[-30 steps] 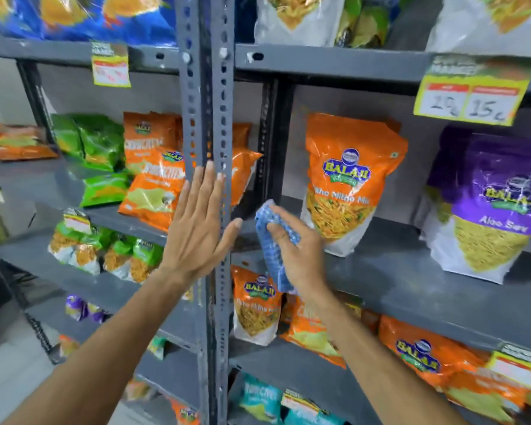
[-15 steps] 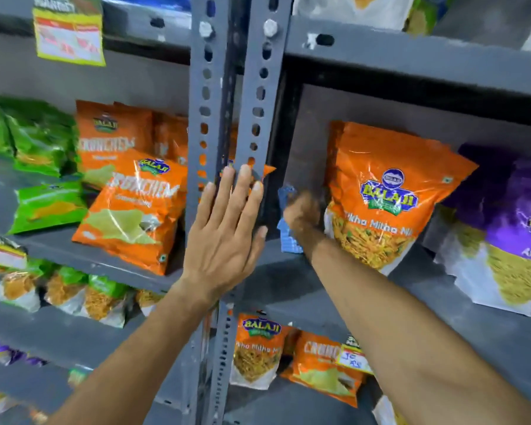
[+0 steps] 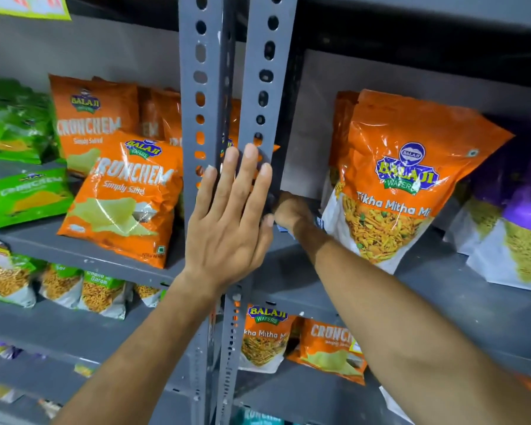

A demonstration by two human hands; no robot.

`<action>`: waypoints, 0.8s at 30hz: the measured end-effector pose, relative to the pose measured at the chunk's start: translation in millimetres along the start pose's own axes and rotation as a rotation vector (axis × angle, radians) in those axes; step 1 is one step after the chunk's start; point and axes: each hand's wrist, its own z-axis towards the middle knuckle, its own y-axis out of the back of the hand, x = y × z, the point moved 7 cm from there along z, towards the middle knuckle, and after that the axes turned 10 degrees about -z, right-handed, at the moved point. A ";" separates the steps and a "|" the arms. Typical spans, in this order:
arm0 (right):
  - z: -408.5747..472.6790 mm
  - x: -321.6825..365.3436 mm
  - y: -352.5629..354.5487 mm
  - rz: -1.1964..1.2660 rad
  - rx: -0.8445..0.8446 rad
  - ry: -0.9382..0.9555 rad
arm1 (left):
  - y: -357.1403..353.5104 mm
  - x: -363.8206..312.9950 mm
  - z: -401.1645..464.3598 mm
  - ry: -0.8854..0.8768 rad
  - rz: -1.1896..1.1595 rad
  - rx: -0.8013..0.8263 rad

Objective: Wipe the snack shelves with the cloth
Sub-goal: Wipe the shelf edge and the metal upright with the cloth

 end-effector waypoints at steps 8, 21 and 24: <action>-123.9 31.0 23.7 -0.097 -0.024 0.271 | 3.0 0.1 2.7 0.019 -0.013 0.010; -71.6 5.1 66.9 0.431 -0.285 -0.008 | 0.2 1.5 0.7 0.002 -0.021 0.006; -23.3 -8.1 37.2 0.211 -0.141 -0.119 | -0.2 2.5 0.1 -0.005 -0.020 0.006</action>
